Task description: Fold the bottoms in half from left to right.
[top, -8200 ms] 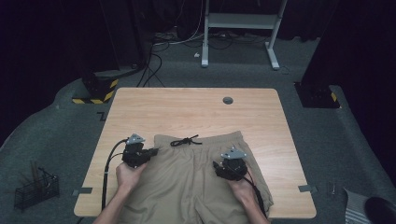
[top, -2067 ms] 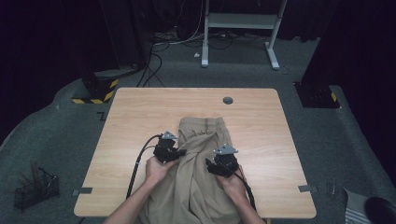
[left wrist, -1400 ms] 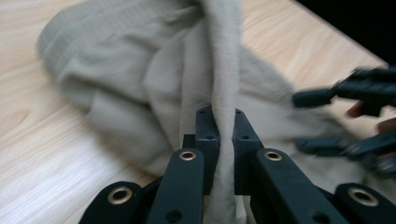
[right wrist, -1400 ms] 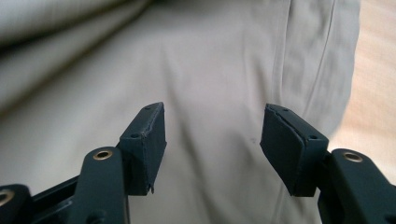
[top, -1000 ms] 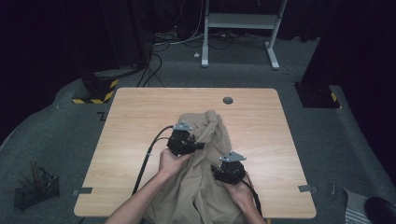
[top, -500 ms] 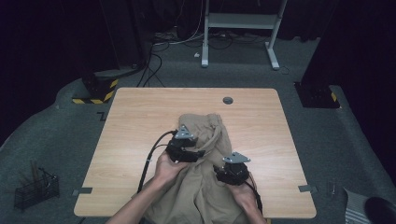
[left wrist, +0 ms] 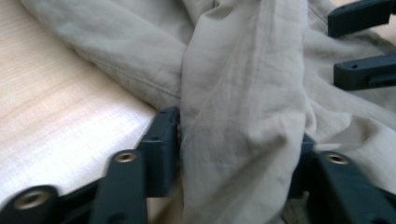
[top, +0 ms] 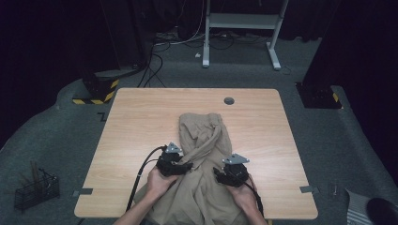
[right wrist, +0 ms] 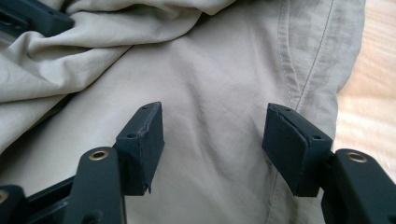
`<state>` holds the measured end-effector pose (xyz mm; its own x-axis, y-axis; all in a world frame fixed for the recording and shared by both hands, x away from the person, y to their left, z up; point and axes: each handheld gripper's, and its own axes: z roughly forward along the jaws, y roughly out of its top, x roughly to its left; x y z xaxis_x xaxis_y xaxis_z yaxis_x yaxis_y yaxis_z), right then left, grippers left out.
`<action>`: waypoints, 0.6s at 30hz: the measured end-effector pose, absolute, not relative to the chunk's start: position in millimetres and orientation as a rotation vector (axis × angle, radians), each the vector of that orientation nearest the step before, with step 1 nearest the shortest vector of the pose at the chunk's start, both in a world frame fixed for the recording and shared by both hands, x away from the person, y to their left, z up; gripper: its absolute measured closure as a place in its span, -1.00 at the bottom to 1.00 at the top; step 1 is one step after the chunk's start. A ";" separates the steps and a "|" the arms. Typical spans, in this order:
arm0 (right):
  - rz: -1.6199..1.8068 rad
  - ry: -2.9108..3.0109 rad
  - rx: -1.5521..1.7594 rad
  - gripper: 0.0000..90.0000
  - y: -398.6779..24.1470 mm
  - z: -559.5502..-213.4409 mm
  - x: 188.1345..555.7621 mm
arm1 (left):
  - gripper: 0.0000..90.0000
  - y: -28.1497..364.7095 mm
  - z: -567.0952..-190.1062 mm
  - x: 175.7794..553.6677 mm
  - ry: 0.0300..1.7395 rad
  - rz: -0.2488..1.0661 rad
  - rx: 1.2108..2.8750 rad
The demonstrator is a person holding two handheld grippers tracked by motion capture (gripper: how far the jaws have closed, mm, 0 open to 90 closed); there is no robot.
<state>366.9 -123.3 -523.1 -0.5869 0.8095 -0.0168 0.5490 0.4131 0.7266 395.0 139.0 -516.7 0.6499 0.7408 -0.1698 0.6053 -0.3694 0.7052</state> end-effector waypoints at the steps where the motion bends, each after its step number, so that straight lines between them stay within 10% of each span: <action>1: 0.982 2.302 1.168 -0.15 -121.6 -523.4 369.6 | 0.20 139.8 -515.8 401.9 1.055 0.256 2.109; 10: 0.964 2.249 1.229 -0.15 -90.2 -524.0 404.7 | 0.84 162.4 -499.8 433.3 1.170 0.315 2.082; 18: 0.954 2.252 1.241 -0.15 -84.6 -523.1 406.3 | 0.88 156.5 -458.8 401.1 1.034 0.275 2.004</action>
<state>406.3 -84.6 -523.1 -0.5279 0.8491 -0.0170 0.5784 0.3741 0.7249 401.1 156.5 -458.8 0.6348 0.7533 -0.1720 0.5681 -0.3041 0.7647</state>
